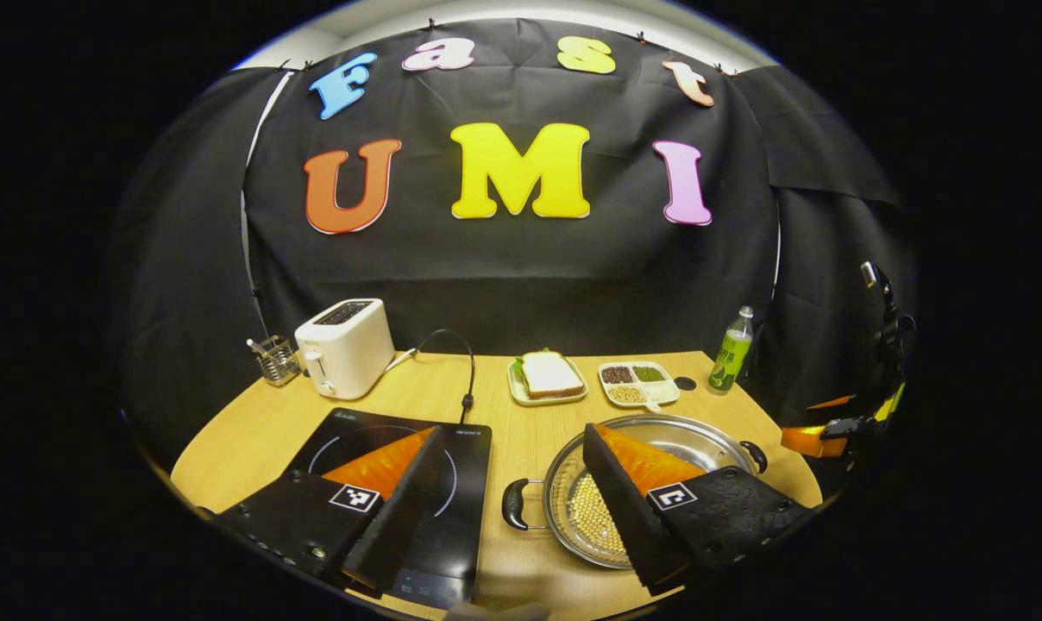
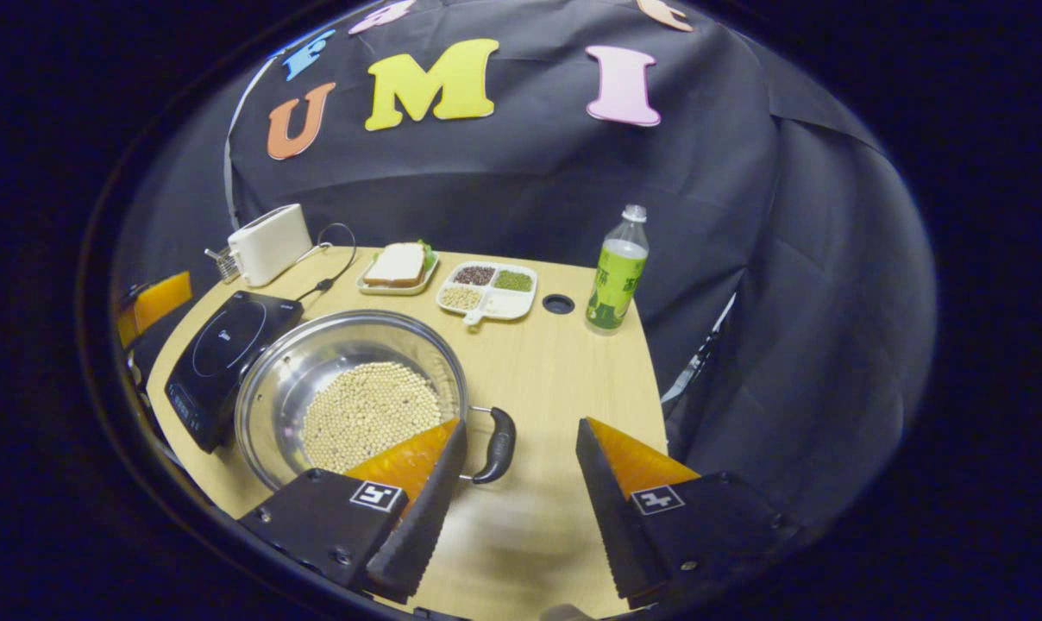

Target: First push the handle of the pot to place it horizontally, then grasp the pot with both hands and set it on the induction cooktop.

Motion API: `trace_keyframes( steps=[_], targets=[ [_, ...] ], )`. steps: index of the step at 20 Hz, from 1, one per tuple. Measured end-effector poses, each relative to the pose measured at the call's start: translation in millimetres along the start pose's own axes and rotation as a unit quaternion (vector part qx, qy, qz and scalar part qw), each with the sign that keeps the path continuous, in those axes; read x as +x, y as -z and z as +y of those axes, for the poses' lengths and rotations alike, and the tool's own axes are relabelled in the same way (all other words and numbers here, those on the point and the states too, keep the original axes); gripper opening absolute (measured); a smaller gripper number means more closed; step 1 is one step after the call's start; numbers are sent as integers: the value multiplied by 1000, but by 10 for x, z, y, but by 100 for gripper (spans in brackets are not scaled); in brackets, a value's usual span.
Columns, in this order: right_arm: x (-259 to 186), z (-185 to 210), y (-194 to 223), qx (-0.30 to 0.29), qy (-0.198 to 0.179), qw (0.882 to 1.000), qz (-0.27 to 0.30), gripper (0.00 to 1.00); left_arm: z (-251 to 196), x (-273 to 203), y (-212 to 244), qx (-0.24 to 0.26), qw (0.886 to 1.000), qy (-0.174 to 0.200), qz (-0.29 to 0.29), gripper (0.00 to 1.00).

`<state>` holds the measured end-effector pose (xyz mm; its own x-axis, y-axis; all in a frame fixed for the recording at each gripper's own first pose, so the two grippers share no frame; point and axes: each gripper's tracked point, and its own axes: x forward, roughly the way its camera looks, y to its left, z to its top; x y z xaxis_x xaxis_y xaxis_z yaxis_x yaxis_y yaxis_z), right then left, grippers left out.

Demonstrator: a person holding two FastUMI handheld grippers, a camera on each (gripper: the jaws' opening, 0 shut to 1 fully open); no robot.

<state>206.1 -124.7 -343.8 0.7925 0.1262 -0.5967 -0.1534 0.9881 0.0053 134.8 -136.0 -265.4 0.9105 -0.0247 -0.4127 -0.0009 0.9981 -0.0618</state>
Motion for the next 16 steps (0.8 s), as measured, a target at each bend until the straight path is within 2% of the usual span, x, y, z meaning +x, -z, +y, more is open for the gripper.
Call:
trace_keyframes(
  steps=[1,2,4,5,7,10,16],
  targets=[
    [60,31,0,6,-2,1000,2,82,-7,72,101,-1,1000,-2,12,97],
    [137,59,18,10,-3,1000,6,86,-30,150,189,0,1000,-2,20,97],
    [265,115,56,22,-5,1000,14,86,-62,285,365,6,999,-5,38,97],
    [321,150,69,28,-8,999,19,82,-103,341,452,7,999,-2,47,97],
    [417,172,138,30,-6,999,29,85,-157,418,617,9,998,4,66,97],
    [521,218,211,27,-11,999,43,82,-157,507,820,11,996,1,84,97],
    [656,264,272,24,-13,998,56,85,-218,664,1133,-17,992,3,125,97]
  ],
)
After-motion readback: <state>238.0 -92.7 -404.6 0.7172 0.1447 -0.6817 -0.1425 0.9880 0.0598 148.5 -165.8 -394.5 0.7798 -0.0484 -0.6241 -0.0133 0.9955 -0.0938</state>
